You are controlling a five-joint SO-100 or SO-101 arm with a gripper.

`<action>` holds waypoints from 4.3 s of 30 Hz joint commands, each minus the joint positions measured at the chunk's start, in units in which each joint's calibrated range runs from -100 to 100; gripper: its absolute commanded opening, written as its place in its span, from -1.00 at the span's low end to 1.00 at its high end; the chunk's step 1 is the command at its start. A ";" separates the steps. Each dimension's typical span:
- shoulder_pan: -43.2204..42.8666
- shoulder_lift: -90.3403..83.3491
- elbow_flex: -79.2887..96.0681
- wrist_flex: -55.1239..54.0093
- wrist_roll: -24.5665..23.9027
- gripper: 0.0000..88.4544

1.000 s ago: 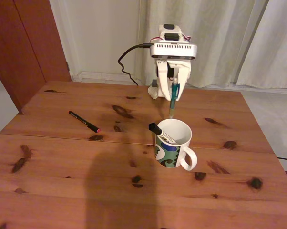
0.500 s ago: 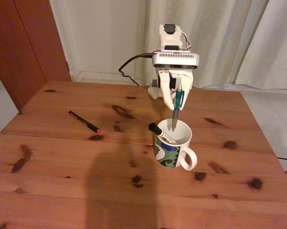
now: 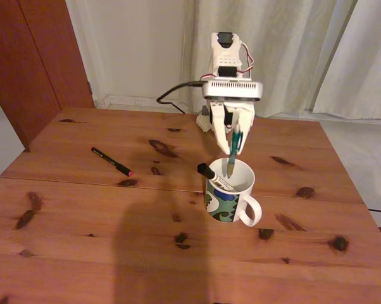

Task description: Clean up the desk and place the pens and markers into the cup

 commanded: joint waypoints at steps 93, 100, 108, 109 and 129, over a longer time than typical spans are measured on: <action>40.93 3.75 -5.78 -1.54 17.14 -0.99; 35.70 3.75 -6.68 -2.66 1.84 -0.98; 34.90 3.75 -0.64 -4.72 -21.26 -0.98; 34.50 3.75 -1.45 -4.72 -22.36 -0.98; 34.26 4.49 -16.24 33.47 -37.02 -0.98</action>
